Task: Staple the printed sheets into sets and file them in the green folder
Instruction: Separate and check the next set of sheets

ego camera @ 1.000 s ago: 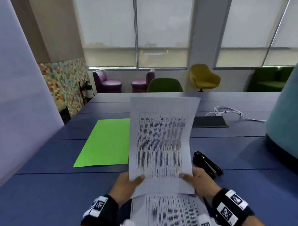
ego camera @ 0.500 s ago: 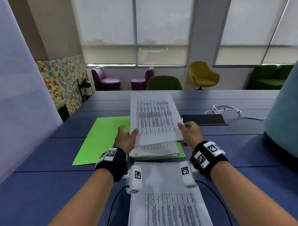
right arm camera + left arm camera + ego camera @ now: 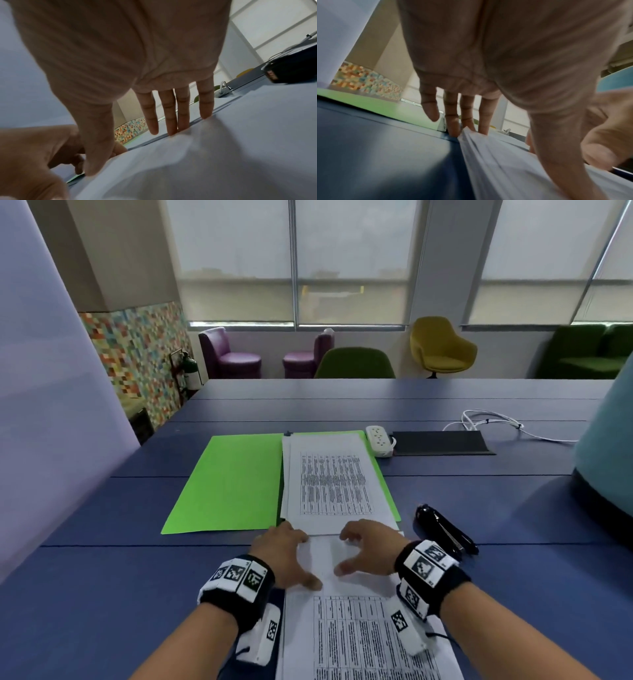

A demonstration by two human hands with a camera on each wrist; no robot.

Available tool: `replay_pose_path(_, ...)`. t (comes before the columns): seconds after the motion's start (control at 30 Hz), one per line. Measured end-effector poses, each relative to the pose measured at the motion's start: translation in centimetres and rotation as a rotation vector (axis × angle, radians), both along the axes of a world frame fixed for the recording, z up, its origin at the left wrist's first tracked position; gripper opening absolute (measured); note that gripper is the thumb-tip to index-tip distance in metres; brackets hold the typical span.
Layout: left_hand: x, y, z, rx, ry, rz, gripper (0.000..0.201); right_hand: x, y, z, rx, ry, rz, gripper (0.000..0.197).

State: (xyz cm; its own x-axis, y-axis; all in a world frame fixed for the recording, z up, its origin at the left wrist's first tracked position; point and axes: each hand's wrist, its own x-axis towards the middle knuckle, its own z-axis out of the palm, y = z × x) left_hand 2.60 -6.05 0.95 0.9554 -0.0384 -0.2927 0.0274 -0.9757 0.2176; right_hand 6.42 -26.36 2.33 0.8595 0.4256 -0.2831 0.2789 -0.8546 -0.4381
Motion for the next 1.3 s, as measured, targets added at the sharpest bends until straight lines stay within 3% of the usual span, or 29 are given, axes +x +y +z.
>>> replay_pose_path(0.17, -0.2, -0.5, 0.6, -0.011, -0.038, 0.018, 0.088, 0.5, 0.3, -0.5, -0.05, -0.037, -0.007, 0.084)
replay_pose_path(0.3, -0.7, -0.5, 0.2, -0.234, -0.082, 0.076, 0.079, 0.5, 0.2, -0.4, -0.07, -0.048, 0.014, 0.077)
replay_pose_path(0.37, -0.8, -0.2, -0.1, -0.343, -0.089, 0.098, 0.068, 0.6, 0.0, -0.2, -0.123, -0.056, 0.026, 0.072)
replay_pose_path(0.5, -1.0, 0.6, -0.5, -0.633, -0.167, 0.154, 0.025, 0.8, -1.0, 0.8, -0.184, -0.048, -0.019, 0.062)
replay_pose_path(0.57, -0.9, 1.2, -0.5, -0.84, -0.24, 0.246, 0.014, 1.2, -2.4, 1.6, -0.118, -0.009, -0.073, 0.048)
replay_pose_path(0.63, -0.9, 1.6, -0.4, -1.033, -0.294, 0.375, 0.011, 1.7, -4.6, 2.2, -0.061, -0.006, -0.122, 0.018)
replay_pose_path(0.67, -0.9, 1.7, -0.5, -1.09, -0.313, 0.423, 0.012, 1.9, -5.6, 2.2, -0.041, -0.019, -0.147, 0.016)
replay_pose_path(0.73, -1.1, 1.5, -0.8, -1.137, -0.292, 0.457, 0.012, 2.0, -7.0, 1.8, -0.01, -0.026, -0.198, 0.019)
replay_pose_path(0.83, -1.2, 1.0, -1.6, -1.209, -0.26, 0.457, 0.011, 0.5, -6.9, 0.9, 0.014, -0.087, -0.185, 0.057)
replay_pose_path(0.93, -1.4, -0.1, -2.1, -1.307, -0.313, 0.545, 0.011, -1.3, -4.7, 0.6, 0.096, -0.163, -0.072, 0.071)
replay_pose_path(1.1, -3.2, -2.4, -3.7, -1.48, -0.244, 0.679, 0.012, -2.2, -1.2, 0.3, 0.004, -0.295, 0.096, 0.071)
replay_pose_path(1.3, -3.8, -2.4, -4.2, -1.518, -0.176, 0.698, 0.02, -2.2, 0.2, -0.1, -0.033, -0.256, 0.134, 0.063)
